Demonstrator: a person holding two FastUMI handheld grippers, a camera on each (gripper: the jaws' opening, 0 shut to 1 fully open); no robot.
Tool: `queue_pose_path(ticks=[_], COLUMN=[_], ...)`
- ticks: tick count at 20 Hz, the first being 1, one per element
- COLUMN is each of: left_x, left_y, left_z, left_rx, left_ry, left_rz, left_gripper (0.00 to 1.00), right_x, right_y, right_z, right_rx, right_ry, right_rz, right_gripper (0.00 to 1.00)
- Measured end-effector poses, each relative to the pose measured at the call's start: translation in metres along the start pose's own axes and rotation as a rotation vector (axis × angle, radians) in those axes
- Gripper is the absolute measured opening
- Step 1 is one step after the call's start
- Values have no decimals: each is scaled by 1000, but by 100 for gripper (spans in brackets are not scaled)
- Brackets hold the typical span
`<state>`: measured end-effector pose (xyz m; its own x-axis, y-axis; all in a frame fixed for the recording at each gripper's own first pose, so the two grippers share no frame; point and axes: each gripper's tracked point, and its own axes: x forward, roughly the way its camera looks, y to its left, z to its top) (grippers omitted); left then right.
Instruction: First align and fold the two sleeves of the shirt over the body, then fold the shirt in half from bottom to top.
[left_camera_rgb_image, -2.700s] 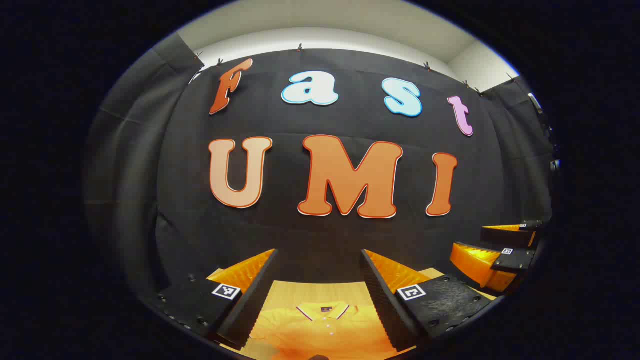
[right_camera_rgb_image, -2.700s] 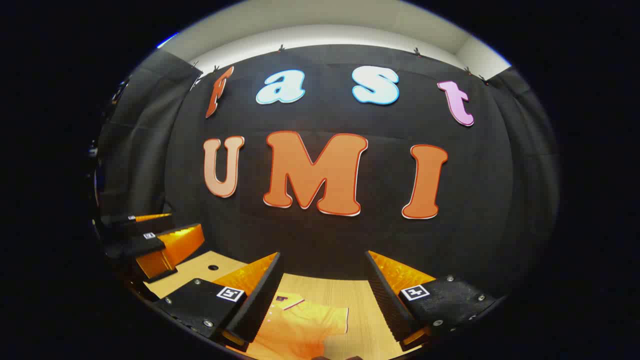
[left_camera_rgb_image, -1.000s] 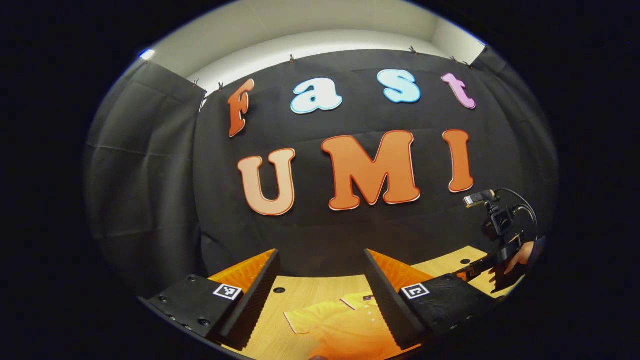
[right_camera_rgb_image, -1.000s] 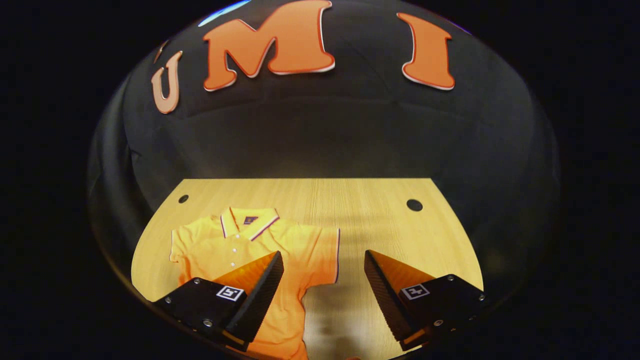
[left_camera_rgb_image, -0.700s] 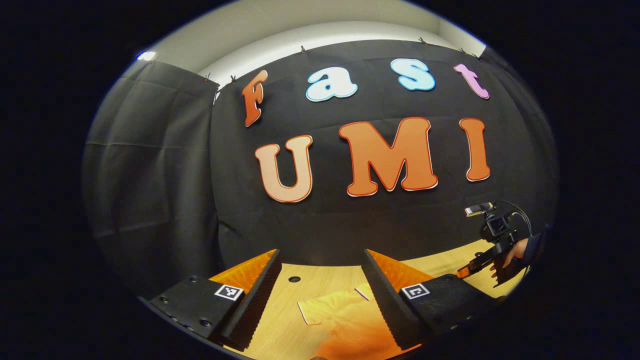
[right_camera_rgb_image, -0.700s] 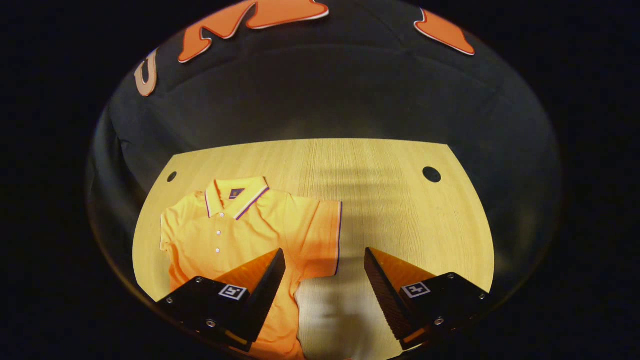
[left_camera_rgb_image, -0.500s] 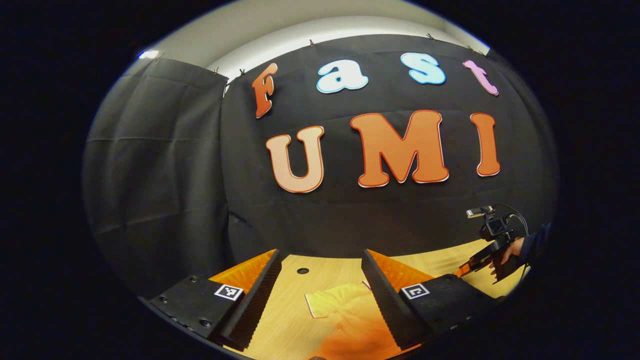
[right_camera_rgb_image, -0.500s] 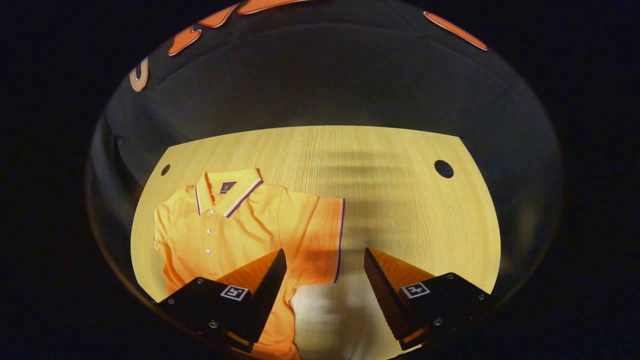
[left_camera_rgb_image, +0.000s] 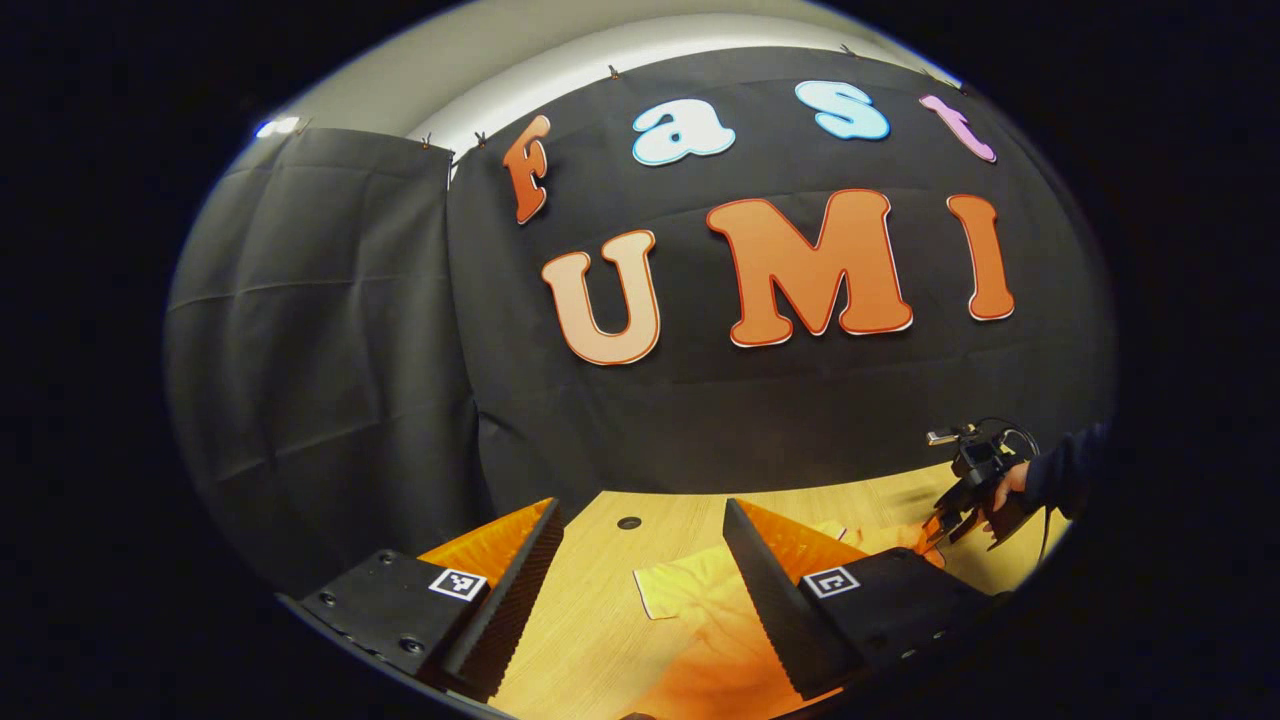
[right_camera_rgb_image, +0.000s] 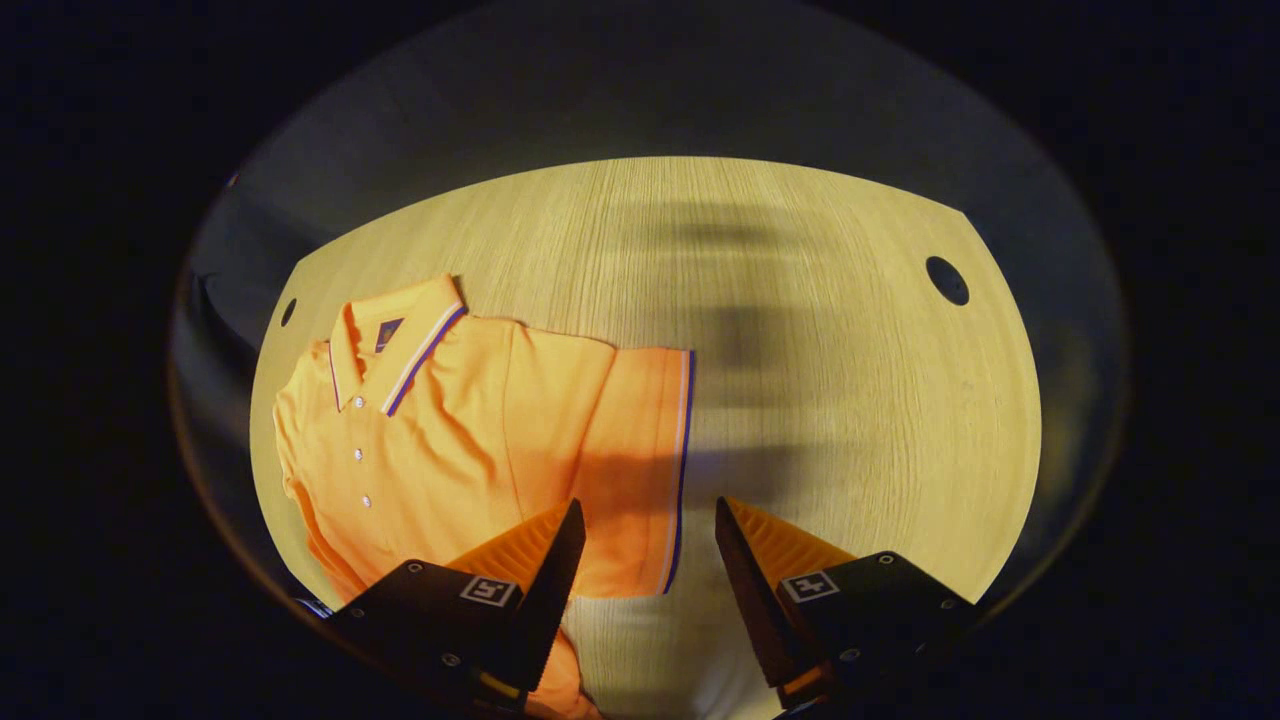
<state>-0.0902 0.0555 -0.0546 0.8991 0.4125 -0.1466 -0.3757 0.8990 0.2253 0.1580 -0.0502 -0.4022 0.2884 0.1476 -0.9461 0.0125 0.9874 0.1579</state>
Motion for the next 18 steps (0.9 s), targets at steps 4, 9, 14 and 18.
queue_pose_path(ticks=[4, 9, 14, 18], left_x=[-1, -5, -12, -10], left_y=[-3, -7, -2, 4], left_z=[-1, -6, -5, -9], left_rx=[11, 23, 19, 1], left_ry=[7, 35, 26, 39], left_rz=[-2, -5, 4, 9], left_gripper=[99, 99, 99, 100], right_x=[9, 9, -3, -32], right_y=[-2, 6, 12, 30], right_z=[5, 5, 14, 38], right_rx=[-50, -40, 82, 56], right_ry=[34, 39, 10, -99], right_rz=[-32, -36, 90, 135], right_gripper=[71, 23, 7, 7])
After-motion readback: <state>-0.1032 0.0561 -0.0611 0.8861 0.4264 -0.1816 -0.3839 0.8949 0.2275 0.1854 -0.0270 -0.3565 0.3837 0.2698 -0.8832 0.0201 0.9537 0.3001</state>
